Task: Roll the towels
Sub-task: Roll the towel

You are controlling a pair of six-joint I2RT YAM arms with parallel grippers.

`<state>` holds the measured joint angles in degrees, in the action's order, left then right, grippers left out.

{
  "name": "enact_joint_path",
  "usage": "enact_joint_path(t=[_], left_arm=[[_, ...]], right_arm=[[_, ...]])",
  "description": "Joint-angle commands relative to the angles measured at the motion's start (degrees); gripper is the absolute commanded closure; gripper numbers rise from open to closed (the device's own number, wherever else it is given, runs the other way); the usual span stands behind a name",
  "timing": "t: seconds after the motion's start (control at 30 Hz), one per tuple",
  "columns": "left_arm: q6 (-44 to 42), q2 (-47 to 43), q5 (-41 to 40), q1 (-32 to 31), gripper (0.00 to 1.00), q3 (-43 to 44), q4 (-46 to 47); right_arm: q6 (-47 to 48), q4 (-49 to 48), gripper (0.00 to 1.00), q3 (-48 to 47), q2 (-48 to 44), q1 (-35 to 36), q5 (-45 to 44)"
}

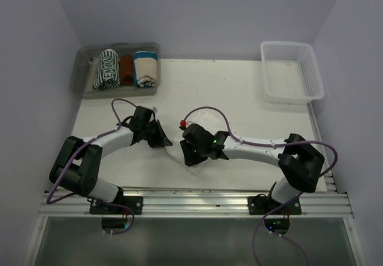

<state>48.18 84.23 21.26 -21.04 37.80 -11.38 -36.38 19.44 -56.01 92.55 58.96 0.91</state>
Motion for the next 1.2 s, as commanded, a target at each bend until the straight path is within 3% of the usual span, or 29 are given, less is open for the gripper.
enact_joint_path(t=[0.0, 0.3, 0.53, 0.8, 0.9, 0.97, 1.0, 1.1, 1.17], left_arm=[[-4.1, 1.0, 1.0, -0.1, 1.00, 4.5, -4.2], [-6.1, 1.1, 2.5, -0.1, 1.00, 6.9, -8.2], [-6.3, 2.0, 3.8, -0.1, 1.00, 7.5, -8.1], [-6.1, 2.1, 4.1, 0.0, 1.00, 7.5, -8.1], [-6.3, 2.4, 4.4, 0.0, 1.00, 7.7, -8.2], [-6.3, 2.5, 4.4, -0.1, 1.00, 7.7, -8.2], [-6.3, 2.5, 4.4, -0.1, 1.00, 7.7, -8.2], [-6.5, 2.8, 4.3, -0.1, 1.00, 8.0, -8.4], [-6.5, 2.9, 4.1, -0.1, 1.00, 8.3, -8.6]], right_arm=[[8.1, 7.2, 0.60, -5.2, -2.7, 2.9, -9.2], [21.3, 11.9, 0.52, -10.4, 0.8, 15.4, -30.3], [28.0, 8.0, 0.47, -10.9, 7.4, 19.8, -37.2], [28.8, 4.4, 0.46, -10.1, 12.9, 20.7, -40.5], [27.9, 3.9, 0.52, -9.7, 14.2, 20.8, -42.7], [26.8, 3.2, 0.64, -9.0, 14.1, 20.8, -44.3], [26.6, 2.9, 0.76, -8.9, 14.0, 20.8, -44.8], [25.7, 2.8, 0.98, -8.8, 12.8, 20.8, -44.4], [24.5, 3.6, 1.00, -8.9, 12.0, 20.8, -43.3]])
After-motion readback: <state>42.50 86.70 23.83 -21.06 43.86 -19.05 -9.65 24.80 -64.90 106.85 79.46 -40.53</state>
